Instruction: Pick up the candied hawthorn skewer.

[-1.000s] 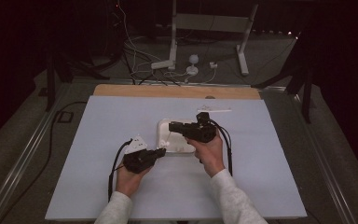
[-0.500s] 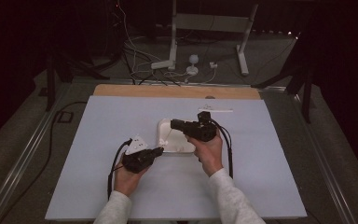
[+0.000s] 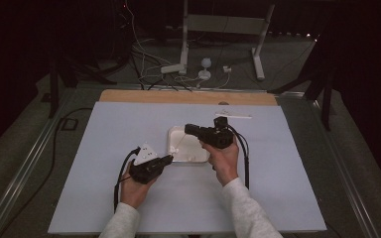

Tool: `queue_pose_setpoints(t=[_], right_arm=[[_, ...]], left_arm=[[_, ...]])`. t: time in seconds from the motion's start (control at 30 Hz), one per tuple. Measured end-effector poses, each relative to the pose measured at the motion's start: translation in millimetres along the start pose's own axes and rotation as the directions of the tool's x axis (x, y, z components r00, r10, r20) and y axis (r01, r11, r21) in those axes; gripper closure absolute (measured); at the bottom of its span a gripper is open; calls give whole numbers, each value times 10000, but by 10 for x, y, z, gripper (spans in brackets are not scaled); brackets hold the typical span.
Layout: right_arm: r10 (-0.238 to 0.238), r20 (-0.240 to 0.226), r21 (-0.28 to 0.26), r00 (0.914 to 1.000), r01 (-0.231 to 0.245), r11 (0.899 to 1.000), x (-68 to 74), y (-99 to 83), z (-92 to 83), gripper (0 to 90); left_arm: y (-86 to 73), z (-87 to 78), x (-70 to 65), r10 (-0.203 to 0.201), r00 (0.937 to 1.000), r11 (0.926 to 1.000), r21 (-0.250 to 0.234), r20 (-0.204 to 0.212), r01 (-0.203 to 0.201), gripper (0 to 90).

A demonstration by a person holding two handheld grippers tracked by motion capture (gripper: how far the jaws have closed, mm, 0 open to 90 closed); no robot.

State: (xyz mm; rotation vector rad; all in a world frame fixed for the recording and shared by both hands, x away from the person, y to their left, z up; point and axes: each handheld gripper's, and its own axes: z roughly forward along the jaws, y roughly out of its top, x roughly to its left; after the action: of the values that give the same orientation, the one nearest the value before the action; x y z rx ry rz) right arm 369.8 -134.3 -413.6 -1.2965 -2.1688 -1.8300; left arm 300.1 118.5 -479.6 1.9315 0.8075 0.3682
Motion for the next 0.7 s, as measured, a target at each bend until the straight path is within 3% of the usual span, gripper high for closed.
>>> queue_pose_setpoints(t=[0.13,0.17,0.2,0.23,0.27,0.33,0.4,0.7], right_arm=[[38,85,-84,10000,-37,10000,-9,5,3,837],[66,74,-118,10000,-65,9999,-14,4,3,837],[105,426,-683,9990,-76,9976,-24,25,-57,839],[334,364,-1084,9988,-293,9937,-58,72,-128,840],[495,244,-1389,9985,-456,9893,-106,169,-248,838],[11,506,-1084,9987,44,9941,-111,291,-382,833],[-264,824,-973,9962,345,9947,-110,325,-448,830],[-29,946,-409,9955,68,9991,-302,118,-341,820]], left_arm=[[-14,8,6,-7,10000,9999,114,-65,8,900],[-37,32,8,185,9992,9976,667,-364,-160,900],[-85,49,20,171,9988,9962,866,-455,-131,900],[-159,46,76,-324,9990,9960,827,-318,349,900],[-172,37,106,-518,9984,9959,732,-232,534,900],[-137,-5,157,-952,9954,9952,225,-64,953,900],[-119,-17,162,-1079,9941,9941,80,-41,1080,900],[-91,-45,149,-1267,9919,9918,-165,61,1268,900]])
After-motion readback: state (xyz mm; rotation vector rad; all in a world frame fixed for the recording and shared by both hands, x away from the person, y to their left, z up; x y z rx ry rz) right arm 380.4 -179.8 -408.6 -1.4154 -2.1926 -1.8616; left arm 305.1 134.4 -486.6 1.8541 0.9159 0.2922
